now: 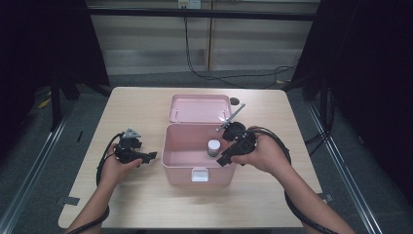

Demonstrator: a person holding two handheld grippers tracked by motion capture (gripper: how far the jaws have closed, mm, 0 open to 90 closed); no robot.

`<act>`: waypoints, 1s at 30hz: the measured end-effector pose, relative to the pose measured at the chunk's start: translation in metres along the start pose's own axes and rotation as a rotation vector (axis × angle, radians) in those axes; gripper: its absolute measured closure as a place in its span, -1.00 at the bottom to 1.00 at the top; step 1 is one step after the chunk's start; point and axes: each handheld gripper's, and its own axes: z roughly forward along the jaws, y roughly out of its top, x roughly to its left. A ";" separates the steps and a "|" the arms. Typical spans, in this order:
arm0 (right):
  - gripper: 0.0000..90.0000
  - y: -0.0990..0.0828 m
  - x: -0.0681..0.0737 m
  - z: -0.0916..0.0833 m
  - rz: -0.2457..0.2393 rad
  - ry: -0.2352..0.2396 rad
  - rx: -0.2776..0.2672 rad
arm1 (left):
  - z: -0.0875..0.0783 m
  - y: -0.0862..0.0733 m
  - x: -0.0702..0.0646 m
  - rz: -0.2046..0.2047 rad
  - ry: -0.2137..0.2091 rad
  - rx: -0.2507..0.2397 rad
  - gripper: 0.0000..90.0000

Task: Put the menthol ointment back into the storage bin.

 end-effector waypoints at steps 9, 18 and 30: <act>0.43 -0.002 0.004 -0.005 -0.002 0.016 -0.013 | -0.019 0.040 0.001 -0.018 0.029 -0.006 -0.56; 0.51 -0.002 0.008 0.005 -0.028 0.035 0.029 | -0.029 0.075 -0.002 -0.024 0.023 0.002 -0.50; 0.70 -0.002 0.010 0.009 -0.075 0.061 0.064 | -0.031 0.109 -0.011 -0.026 0.019 0.005 -0.49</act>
